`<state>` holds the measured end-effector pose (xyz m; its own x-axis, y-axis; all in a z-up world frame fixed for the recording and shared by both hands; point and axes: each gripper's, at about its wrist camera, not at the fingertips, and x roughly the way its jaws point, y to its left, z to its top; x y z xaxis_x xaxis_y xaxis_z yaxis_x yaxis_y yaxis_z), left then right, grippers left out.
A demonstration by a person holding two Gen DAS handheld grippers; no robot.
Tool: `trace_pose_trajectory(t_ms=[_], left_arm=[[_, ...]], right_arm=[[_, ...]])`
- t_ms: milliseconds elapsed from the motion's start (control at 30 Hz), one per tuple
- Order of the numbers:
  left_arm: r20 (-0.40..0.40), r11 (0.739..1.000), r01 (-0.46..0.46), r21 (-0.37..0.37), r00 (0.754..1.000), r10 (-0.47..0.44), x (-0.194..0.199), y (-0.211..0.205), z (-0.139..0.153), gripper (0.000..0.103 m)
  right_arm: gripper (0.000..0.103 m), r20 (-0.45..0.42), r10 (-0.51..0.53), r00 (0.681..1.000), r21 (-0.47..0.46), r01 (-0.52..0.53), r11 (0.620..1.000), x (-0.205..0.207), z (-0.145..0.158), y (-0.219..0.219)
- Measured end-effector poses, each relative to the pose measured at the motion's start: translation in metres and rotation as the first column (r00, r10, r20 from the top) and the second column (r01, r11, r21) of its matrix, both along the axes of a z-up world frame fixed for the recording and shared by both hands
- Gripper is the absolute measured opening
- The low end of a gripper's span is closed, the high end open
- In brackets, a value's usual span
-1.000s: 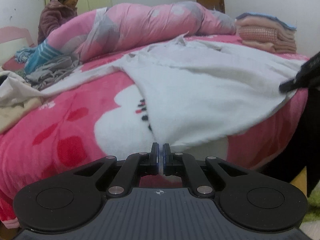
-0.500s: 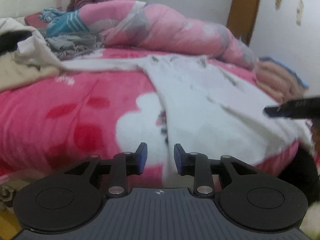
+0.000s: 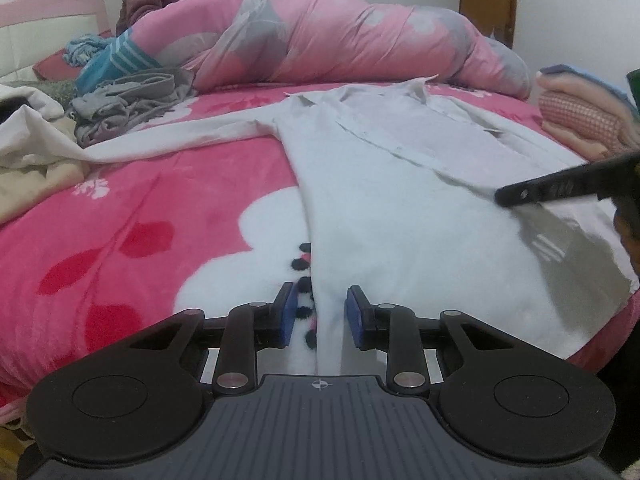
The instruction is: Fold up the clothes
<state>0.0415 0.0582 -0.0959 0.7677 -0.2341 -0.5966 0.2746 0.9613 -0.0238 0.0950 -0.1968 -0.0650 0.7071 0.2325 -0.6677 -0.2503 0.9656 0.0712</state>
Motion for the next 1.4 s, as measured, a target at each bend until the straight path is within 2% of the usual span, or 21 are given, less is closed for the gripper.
trace_pose_trajectory(t_ms=[67,100,200,267,300,400,433,500,567,633,700,767,900,933,967,1033,1133,1300,1367,1400], left_arm=[[-0.002,1.0,0.001,0.004,1.0,-0.001,0.0,-0.001,0.0,0.028],[-0.002,1.0,0.001,0.01,1.0,-0.001,0.0,-0.002,0.0,0.028],[0.008,0.999,0.013,0.044,1.0,-0.013,0.0,-0.006,-0.001,0.028],[0.012,0.998,0.018,0.062,1.0,-0.018,0.0,-0.007,-0.001,0.028],[0.014,0.997,0.02,0.071,1.0,-0.021,0.0,-0.008,-0.002,0.028],[0.019,0.996,0.02,0.089,1.0,-0.022,0.0,-0.01,-0.002,0.028],[0.022,0.995,0.019,0.094,1.0,-0.021,-0.001,-0.011,-0.003,0.028],[0.027,0.994,0.019,0.103,0.999,-0.022,-0.002,-0.012,-0.003,0.028],[0.032,0.994,0.021,0.109,0.999,-0.025,-0.002,-0.012,-0.003,0.028],[0.035,0.994,0.025,0.11,0.999,-0.029,-0.003,-0.011,-0.003,0.028],[0.034,0.994,0.026,0.11,0.999,-0.03,-0.003,-0.011,-0.003,0.028],[0.037,0.993,0.026,0.111,0.999,-0.031,-0.003,-0.011,-0.003,0.028],[0.043,0.995,0.03,0.099,0.998,-0.035,-0.005,-0.008,-0.001,0.029],[0.039,0.995,0.031,0.092,0.999,-0.035,-0.005,-0.006,0.001,0.029],[0.036,0.997,0.015,0.074,0.999,-0.018,-0.004,-0.002,0.007,0.029],[0.028,0.999,-0.02,0.038,0.999,0.019,-0.003,0.006,0.018,0.029],[0.052,0.998,-0.043,-0.051,0.998,0.046,0.0,0.017,0.04,0.029],[0.08,0.995,-0.014,-0.097,0.997,0.022,0.043,0.007,0.062,0.029],[0.069,0.995,-0.013,-0.101,0.997,0.02,0.074,-0.001,0.06,0.029],[0.063,0.995,-0.013,-0.102,0.998,0.02,0.09,-0.005,0.059,0.029]], right_arm=[[0.003,-0.054,-0.092,0.994,0.174,0.1,0.98,0.003,-0.002,-0.032],[0.0,-0.094,-0.138,0.986,0.265,0.159,0.951,0.005,-0.006,-0.047],[0.0,-0.195,-0.207,0.959,0.491,0.278,0.826,0.005,-0.022,-0.083],[0.0,-0.245,-0.222,0.944,0.572,0.325,0.753,0.004,-0.031,-0.097],[0.0,-0.252,-0.246,0.936,0.583,0.35,0.733,0.003,-0.032,-0.101],[0.001,-0.223,-0.366,0.903,0.556,0.426,0.713,-0.005,-0.025,-0.115],[0.001,-0.204,-0.402,0.893,0.527,0.446,0.723,-0.007,-0.021,-0.121],[0.002,-0.132,-0.441,0.888,0.448,0.45,0.773,-0.013,-0.011,-0.123],[0.002,-0.017,-0.384,0.923,0.372,0.362,0.855,-0.025,0.005,-0.111],[0.002,0.096,-0.201,0.975,0.293,0.165,0.942,-0.04,0.019,-0.086],[0.002,0.164,0.012,0.986,0.175,-0.041,0.984,-0.059,0.024,-0.057],[0.002,0.166,0.17,0.971,0.037,-0.178,0.983,-0.073,0.016,-0.031],[0.002,0.058,0.109,0.992,-0.065,-0.105,0.992,-0.069,-0.011,-0.037],[0.002,0.04,0.069,0.997,-0.024,-0.068,0.997,-0.069,-0.008,-0.05],[0.002,0.018,0.02,1.0,0.016,-0.02,1.0,-0.067,-0.001,-0.062],[0.002,0.017,-0.038,0.999,0.038,0.037,0.999,-0.063,0.017,-0.08],[0.003,0.036,-0.057,0.998,0.025,0.056,0.998,-0.048,0.043,-0.093],[0.003,0.152,0.064,0.986,0.018,-0.068,0.998,-0.001,0.094,-0.052],[0.01,0.199,0.137,0.97,-0.007,-0.138,0.99,0.029,0.106,-0.021],[0.023,0.217,0.166,0.962,-0.028,-0.164,0.986,0.047,0.107,-0.006]])
